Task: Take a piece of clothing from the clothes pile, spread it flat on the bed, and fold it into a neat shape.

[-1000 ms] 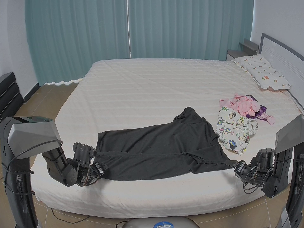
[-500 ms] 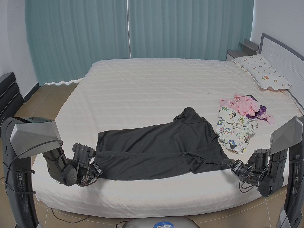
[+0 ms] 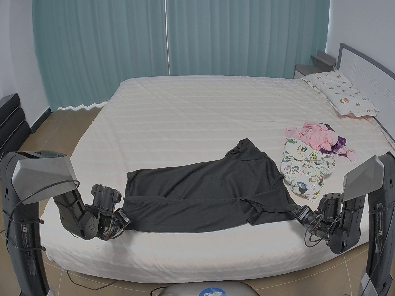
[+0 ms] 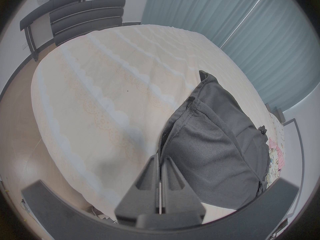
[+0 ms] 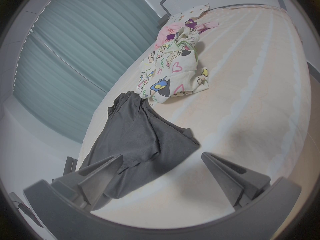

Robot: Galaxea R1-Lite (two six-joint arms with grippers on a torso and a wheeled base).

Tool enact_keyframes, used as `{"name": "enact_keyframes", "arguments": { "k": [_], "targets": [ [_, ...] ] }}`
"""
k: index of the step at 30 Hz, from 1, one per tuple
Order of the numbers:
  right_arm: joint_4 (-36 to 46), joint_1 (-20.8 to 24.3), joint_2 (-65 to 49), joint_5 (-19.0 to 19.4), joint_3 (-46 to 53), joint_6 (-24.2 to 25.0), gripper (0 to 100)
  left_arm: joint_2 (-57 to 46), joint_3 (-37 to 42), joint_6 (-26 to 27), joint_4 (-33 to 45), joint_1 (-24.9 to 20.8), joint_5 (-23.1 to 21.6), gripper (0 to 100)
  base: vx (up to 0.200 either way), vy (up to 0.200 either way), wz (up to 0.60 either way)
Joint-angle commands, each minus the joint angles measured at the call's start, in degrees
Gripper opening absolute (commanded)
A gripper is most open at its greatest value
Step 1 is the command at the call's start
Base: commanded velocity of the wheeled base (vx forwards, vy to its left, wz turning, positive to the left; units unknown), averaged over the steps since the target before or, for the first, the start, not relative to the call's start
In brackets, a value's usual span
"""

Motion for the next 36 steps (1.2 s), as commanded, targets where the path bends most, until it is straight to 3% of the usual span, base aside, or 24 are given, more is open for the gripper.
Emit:
{"name": "enact_keyframes", "arguments": {
  "k": [1,7,8,36],
  "targets": [
    [0.3,1.2,2.0,-1.7,-2.4,-0.1,100,0.0,0.0,0.0,0.0,0.0,0.0,0,0.000,0.000,0.00],
    [1.9,1.5,2.2,-2.5,-3.5,-0.2,100,0.1,0.0,0.0,0.0,0.0,0.0,0,0.000,0.000,0.00],
    [2.0,1.5,2.2,-2.5,-3.8,-0.2,0,0.1,0.1,0.0,0.0,0.0,0.0,0,0.000,0.000,0.00],
    [1.2,0.7,-2.3,-2.5,1.4,0.5,0,-1.7,0.8,0.7,0.5,0.4,0.5,0,0.000,0.000,0.00]
  ]
}}
